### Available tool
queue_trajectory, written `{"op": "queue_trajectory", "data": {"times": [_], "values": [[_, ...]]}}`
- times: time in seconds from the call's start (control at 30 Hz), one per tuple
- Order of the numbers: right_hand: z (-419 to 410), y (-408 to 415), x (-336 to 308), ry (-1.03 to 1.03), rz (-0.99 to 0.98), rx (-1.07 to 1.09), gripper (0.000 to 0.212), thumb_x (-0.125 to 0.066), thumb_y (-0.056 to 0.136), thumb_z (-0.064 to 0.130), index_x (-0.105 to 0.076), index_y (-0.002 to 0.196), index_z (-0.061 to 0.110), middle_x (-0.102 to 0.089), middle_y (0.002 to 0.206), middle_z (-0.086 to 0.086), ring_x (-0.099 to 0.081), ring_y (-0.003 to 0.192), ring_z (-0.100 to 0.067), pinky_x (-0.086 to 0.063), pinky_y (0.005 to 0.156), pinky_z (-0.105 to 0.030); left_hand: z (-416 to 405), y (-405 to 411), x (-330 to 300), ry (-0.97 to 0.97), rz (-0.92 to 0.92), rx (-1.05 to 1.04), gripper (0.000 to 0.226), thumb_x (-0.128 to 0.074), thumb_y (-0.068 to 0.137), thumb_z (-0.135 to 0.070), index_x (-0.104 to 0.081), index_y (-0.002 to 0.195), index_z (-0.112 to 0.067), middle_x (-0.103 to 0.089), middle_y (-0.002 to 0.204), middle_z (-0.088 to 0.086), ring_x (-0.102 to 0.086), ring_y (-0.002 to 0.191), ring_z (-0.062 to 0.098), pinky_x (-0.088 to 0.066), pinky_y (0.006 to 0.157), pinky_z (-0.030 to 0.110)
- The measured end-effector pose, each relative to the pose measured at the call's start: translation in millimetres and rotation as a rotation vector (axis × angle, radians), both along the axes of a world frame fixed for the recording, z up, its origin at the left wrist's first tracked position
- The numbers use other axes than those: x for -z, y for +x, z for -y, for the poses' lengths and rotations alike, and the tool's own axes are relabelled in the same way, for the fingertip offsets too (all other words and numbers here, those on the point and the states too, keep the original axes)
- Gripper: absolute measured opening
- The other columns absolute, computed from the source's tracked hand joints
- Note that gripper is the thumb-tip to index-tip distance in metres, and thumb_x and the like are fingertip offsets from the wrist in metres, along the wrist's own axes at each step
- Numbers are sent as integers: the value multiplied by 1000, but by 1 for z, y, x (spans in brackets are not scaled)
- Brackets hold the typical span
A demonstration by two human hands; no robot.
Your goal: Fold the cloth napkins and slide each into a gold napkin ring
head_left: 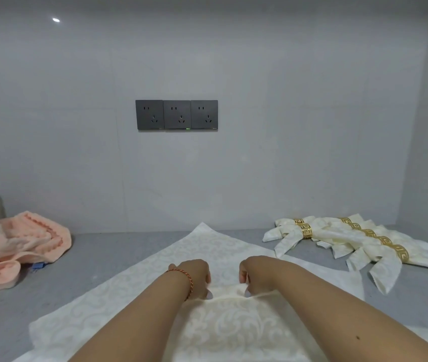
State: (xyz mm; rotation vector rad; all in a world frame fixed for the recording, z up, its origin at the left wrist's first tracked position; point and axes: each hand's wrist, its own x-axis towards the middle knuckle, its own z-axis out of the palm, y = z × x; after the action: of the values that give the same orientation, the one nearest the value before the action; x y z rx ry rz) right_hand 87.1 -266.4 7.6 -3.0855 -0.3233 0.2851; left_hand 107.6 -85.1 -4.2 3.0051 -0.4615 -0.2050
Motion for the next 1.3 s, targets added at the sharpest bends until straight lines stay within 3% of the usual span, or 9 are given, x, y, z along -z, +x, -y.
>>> {"op": "queue_trajectory", "data": {"times": [0.2, 0.4, 0.57, 0.7, 0.8, 0.93, 1.07, 1.23, 1.3], "values": [[-3, -11, 9, -73, 140, -54, 17, -60, 86, 18, -58, 103, 21, -63, 109, 0, -57, 104, -23, -35, 89, -32, 2, -12, -3, 131, 27, 47, 27, -65, 86, -25, -65, 112, -17, -65, 114, 1, -57, 113, 26, -32, 95, 38], [-5, -35, 12, -136, 361, -194, 36, -50, 75, -1, -32, 61, 27, -36, 66, 13, -29, 56, -3, -22, 76, -30, -4, -34, -2, 81, 213, 100, 20, -60, 84, -8, -69, 98, -20, -67, 108, -7, -59, 104, 18, -26, 98, 30], [-4, -48, 6, -113, 267, -213, 21, -52, 78, 5, -53, 72, 25, -57, 78, 9, -43, 66, -11, -33, 84, -30, -10, -51, -4, 109, 180, 159, 32, -52, 86, -4, -71, 101, -25, -65, 113, -8, -50, 111, 20, -25, 99, 27], [0, -49, 2, 2, 217, -123, 19, -54, 81, 14, -58, 62, 13, -55, 64, -2, -48, 67, -20, -34, 58, -23, -10, -58, -9, 48, 89, 54, 30, -47, 89, -24, -42, 61, -21, -45, 66, -4, -42, 73, 19, -29, 92, 30], [4, -40, 1, 142, 121, -50, 8, -67, 81, 14, -70, 73, 17, -65, 73, 8, -61, 79, -14, -44, 65, -22, -9, -53, -8, -42, 63, 1, 40, -59, 88, -31, -40, 54, -22, -49, 63, -5, -51, 69, 17, -38, 98, 34], [4, -34, 2, 109, 55, -8, 23, -72, 82, 29, -61, 101, 21, -58, 98, 8, -54, 96, -14, -33, 84, -25, -11, -47, -6, -76, 18, 23, 13, -70, 83, -34, -60, 84, -26, -61, 97, -11, -59, 99, 13, -37, 104, 38], [2, -36, 1, -11, 30, 11, 32, -67, 86, 33, -60, 114, 19, -61, 117, 3, -55, 111, -20, -30, 100, -34, -12, -48, -8, -35, -20, 1, 36, -65, 87, -35, -60, 119, -21, -60, 120, -5, -56, 115, 17, -37, 105, 36], [0, -43, 7, -64, 166, -78, 8, -59, 86, 21, -53, 89, 24, -59, 96, 6, -56, 95, -20, -31, 95, -32, -9, -56, -9, -16, 29, 36, 23, -65, 87, -29, -63, 108, -19, -63, 115, -6, -56, 111, 19, -34, 103, 35], [-1, -52, 10, -72, 258, -122, 19, -52, 83, 10, -44, 75, 26, -50, 81, 10, -48, 74, -15, -30, 84, -30, -11, -61, -7, -32, 91, 78, 6, -63, 86, -21, -58, 88, -24, -60, 96, -10, -55, 100, 18, -30, 100, 31]]}}
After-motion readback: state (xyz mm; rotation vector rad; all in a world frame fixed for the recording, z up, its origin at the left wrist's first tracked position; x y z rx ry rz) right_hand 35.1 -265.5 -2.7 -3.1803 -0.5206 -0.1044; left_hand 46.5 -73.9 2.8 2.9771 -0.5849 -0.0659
